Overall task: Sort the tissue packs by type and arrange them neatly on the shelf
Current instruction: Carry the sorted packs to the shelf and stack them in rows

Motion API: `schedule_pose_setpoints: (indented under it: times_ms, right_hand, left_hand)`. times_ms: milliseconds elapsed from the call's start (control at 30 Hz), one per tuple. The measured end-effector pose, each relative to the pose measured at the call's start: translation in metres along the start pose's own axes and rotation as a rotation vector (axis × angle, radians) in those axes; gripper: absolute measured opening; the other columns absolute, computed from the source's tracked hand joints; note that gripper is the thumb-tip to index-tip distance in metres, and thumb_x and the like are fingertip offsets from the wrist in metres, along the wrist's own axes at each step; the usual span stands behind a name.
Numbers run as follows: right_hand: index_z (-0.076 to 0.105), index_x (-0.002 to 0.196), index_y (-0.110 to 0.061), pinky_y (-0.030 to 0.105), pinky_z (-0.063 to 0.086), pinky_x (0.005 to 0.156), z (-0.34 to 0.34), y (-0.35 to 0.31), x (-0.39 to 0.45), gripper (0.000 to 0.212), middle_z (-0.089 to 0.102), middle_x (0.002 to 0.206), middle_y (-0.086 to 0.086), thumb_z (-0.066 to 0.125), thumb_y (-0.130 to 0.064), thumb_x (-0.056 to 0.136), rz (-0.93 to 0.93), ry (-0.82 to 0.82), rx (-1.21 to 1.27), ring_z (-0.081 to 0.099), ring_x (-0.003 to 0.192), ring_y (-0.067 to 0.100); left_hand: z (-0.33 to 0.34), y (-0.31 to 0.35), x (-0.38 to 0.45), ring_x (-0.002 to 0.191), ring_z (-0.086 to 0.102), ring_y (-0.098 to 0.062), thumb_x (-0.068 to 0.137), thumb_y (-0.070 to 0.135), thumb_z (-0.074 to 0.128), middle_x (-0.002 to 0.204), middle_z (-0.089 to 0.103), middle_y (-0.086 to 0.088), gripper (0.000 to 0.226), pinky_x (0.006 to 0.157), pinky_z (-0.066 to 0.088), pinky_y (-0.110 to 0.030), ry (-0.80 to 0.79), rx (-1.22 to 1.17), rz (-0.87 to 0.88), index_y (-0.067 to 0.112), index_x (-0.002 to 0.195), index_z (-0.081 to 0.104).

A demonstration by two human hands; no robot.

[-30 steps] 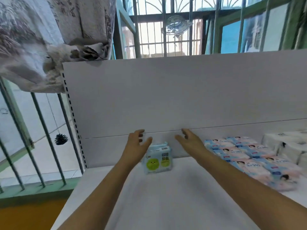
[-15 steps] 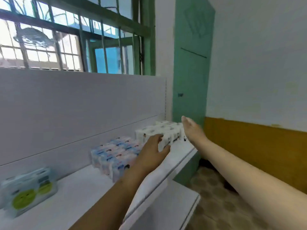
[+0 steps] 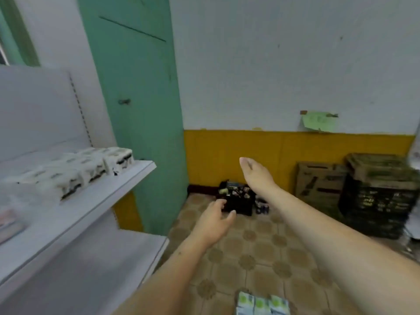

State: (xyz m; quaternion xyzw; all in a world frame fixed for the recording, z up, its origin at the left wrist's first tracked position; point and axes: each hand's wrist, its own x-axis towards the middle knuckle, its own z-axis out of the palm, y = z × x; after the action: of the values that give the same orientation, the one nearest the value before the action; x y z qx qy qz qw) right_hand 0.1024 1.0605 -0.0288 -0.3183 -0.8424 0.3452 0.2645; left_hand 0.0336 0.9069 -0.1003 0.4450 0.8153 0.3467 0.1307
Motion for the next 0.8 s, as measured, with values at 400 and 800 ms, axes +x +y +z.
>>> schedule_pose_setpoints:
  times_ms: [400,800]
  right_hand:
    - [0.043,0.146,-0.014,0.037,0.028,0.113,0.019,0.266,0.006,0.065,0.043,0.15,0.012,0.028,-0.057,0.1,0.496,-0.081,-0.065,0.037,0.14,0.031]
    - [0.024,0.154,-0.017,0.041,0.036,0.11,0.151,0.407,0.041,0.065,0.033,0.156,0.009,0.04,-0.051,0.101,0.813,-0.268,-0.103,0.039,0.138,0.03]
  left_hand:
    - [0.214,-0.055,0.069,0.133,0.047,-0.024,0.099,0.034,0.055,0.15,0.044,-0.008,0.059,0.104,0.036,-0.025,-0.452,0.039,-0.154,0.014,0.151,0.034]
    - [0.313,-0.218,0.201,0.128,0.052,-0.026,0.096,0.045,0.055,0.146,0.047,-0.01,0.063,0.101,0.046,-0.034,-0.687,0.178,-0.309,0.017,0.149,0.037]
